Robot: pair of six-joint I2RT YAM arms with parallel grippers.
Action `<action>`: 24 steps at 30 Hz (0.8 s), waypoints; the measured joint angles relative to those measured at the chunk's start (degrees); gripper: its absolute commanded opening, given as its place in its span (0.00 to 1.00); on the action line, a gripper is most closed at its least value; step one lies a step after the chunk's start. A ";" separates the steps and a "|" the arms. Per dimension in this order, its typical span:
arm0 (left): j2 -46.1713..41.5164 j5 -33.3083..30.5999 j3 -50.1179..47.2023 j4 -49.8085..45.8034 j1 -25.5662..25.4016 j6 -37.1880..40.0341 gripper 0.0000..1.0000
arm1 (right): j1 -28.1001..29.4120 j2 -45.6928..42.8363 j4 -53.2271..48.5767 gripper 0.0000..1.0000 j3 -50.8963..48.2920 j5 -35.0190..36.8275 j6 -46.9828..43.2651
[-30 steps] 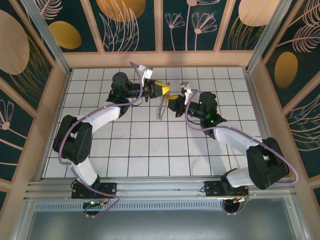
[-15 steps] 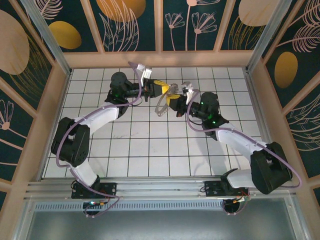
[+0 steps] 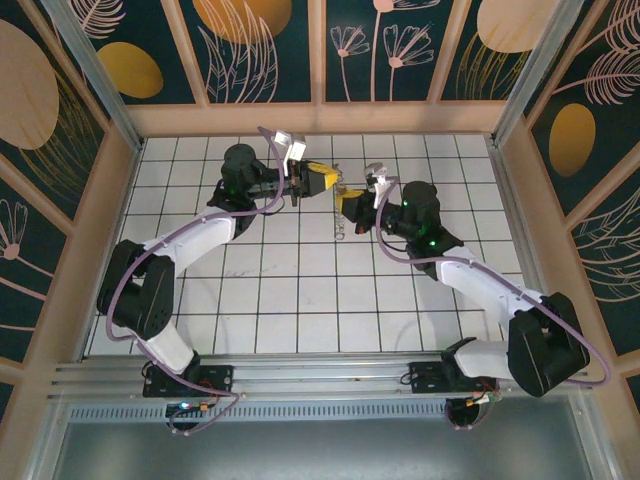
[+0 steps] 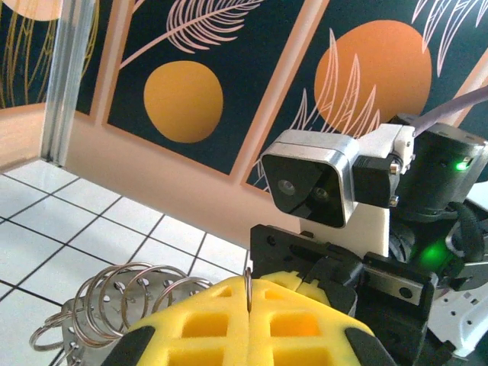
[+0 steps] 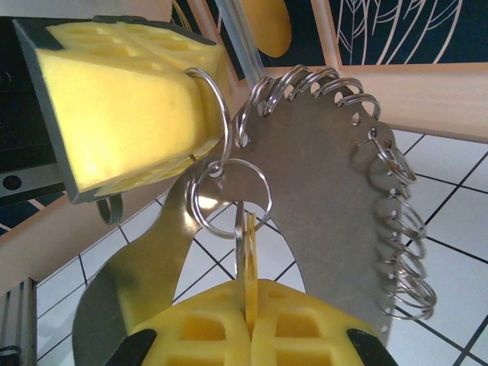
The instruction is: Put the keys on the keyring
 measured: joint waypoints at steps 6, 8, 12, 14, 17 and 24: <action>-0.85 -0.07 -0.02 -2.27 0.00 2.62 0.00 | -0.07 0.00 -3.58 0.00 2.99 1.31 -1.25; -0.96 -0.04 -0.02 -3.10 0.00 3.45 0.00 | -0.07 0.00 -4.57 0.00 3.96 1.46 -1.53; -0.96 -0.07 -0.04 -4.39 0.00 4.55 0.00 | -0.07 0.00 -5.75 0.00 5.27 1.81 -2.16; -0.96 -0.09 -0.04 -4.79 0.00 4.94 0.00 | -0.07 0.00 -6.40 0.00 5.57 2.23 -2.64; -0.96 -0.20 -0.04 -5.16 0.00 5.53 0.00 | -0.07 0.00 -7.78 0.00 5.95 2.64 -3.08; -0.96 -0.22 -0.04 -6.25 0.00 6.45 0.00 | -0.33 0.00 -9.53 0.00 6.21 3.43 -4.09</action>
